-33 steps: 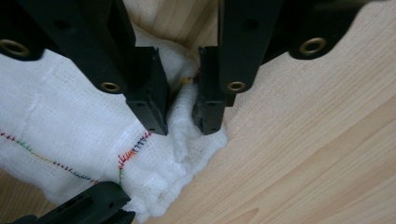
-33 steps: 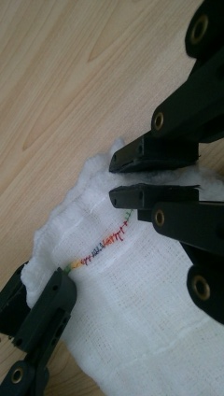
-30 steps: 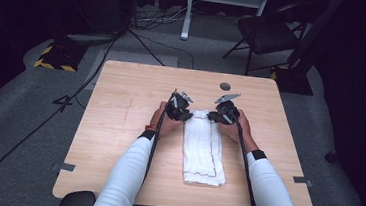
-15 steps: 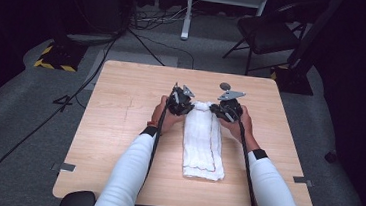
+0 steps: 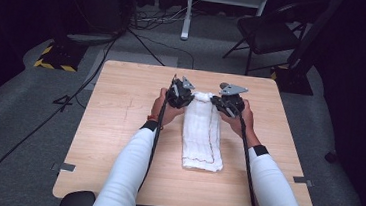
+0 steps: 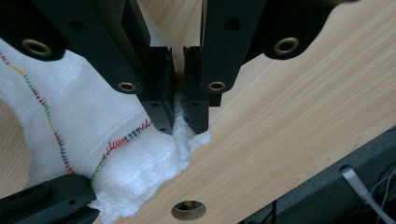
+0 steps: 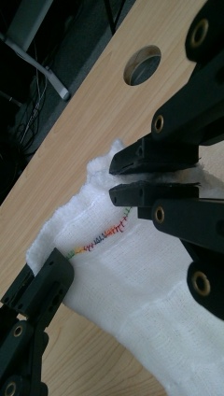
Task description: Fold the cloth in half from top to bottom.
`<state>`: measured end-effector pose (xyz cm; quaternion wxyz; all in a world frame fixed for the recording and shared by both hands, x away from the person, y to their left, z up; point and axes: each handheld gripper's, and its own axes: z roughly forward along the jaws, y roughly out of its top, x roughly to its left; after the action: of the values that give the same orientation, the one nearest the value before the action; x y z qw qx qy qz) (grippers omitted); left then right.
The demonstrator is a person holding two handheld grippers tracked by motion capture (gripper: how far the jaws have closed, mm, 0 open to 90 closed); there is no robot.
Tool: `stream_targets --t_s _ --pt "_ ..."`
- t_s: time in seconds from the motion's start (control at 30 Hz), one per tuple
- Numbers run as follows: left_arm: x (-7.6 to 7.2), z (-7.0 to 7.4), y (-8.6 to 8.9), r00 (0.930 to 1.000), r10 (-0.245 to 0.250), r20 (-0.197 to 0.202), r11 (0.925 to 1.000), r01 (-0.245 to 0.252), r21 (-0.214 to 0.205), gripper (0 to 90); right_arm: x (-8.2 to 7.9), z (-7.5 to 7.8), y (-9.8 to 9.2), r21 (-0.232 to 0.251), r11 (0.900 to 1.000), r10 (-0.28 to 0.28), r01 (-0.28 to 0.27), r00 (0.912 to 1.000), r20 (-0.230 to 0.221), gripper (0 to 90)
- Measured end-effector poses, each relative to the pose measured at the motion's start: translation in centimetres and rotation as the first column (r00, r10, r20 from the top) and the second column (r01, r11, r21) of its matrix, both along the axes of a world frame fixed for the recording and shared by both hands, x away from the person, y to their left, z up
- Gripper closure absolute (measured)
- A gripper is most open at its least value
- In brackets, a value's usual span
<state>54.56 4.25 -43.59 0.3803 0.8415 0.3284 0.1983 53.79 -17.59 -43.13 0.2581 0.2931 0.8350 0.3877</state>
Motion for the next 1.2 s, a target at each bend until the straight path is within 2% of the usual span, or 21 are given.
stream_targets --t_s 0.03,0.13,0.23,0.3,0.43,0.57,0.73,0.87,0.93,1.0,1.07,1.2 --pt "0.0 0.1 0.0 1.0000 0.001 0.007 1.0000 -0.001 -0.002 83.8 0.0 0.2 0.0 -0.004 1.0000 0.002 -0.002 1.0000 0.004 83.3" --pt "0.4 0.6 0.5 0.9999 -0.005 -0.011 0.9986 0.005 -0.053 83.7 0.1 0.6 0.0 -0.003 1.0000 0.001 -0.001 0.9999 0.015 83.4" --pt "0.4 1.0 0.5 1.0000 -0.007 0.006 0.9991 0.007 -0.041 83.7 0.1 1.1 -0.1 0.021 0.9998 0.002 -0.002 0.9998 0.020 83.4" --pt "0.2 1.1 0.5 0.9998 -0.014 0.015 0.9996 0.014 -0.026 83.7 0.0 1.2 0.0 0.012 0.9999 0.004 -0.004 0.9997 0.025 83.3" --pt "-0.3 1.2 1.0 0.9991 -0.041 0.014 0.9974 0.041 -0.059 83.6 -0.3 1.1 -0.2 0.031 0.9994 0.014 -0.014 0.9998 0.017 83.4" --pt "-1.2 0.9 1.5 0.9966 -0.079 0.024 0.9943 0.080 -0.070 83.5 -0.8 0.9 -0.6 0.046 0.9983 0.035 -0.035 0.9994 0.010 83.4" --pt "-2.2 0.2 2.0 0.9951 -0.097 0.019 0.9898 0.098 -0.103 83.4 -1.8 0.5 -0.7 0.043 0.9962 0.076 -0.075 0.9971 0.001 83.4" --pt "-3.1 -0.3 1.8 0.9933 -0.113 0.023 0.9910 0.115 -0.069 83.2 -2.5 0.2 -1.0 0.047 0.9936 0.103 -0.102 0.9945 -0.019 83.4" --pt "-3.5 -0.4 1.8 0.9917 -0.126 0.025 0.9892 0.128 -0.072 83.2 -2.9 0.1 -1.1 0.045 0.9926 0.114 -0.113 0.9932 -0.022 83.4" --pt "-4.0 -0.5 1.7 0.9899 -0.137 0.037 0.9889 0.139 -0.053 83.1 -3.3 -0.1 -1.3 0.050 0.9915 0.121 -0.120 0.9923 -0.024 83.4" --pt "-4.5 -0.7 1.6 0.9876 -0.151 0.045 0.9879 0.152 -0.032 82.9 -3.6 -0.2 -1.5 0.067 0.9897 0.129 -0.127 0.9912 -0.029 83.4" --pt "-5.6 -1.1 1.6 0.9842 -0.170 0.048 0.9848 0.171 -0.026 82.4 -4.5 -0.9 -1.8 0.089 0.9859 0.145 -0.142 0.9888 -0.035 83.4"
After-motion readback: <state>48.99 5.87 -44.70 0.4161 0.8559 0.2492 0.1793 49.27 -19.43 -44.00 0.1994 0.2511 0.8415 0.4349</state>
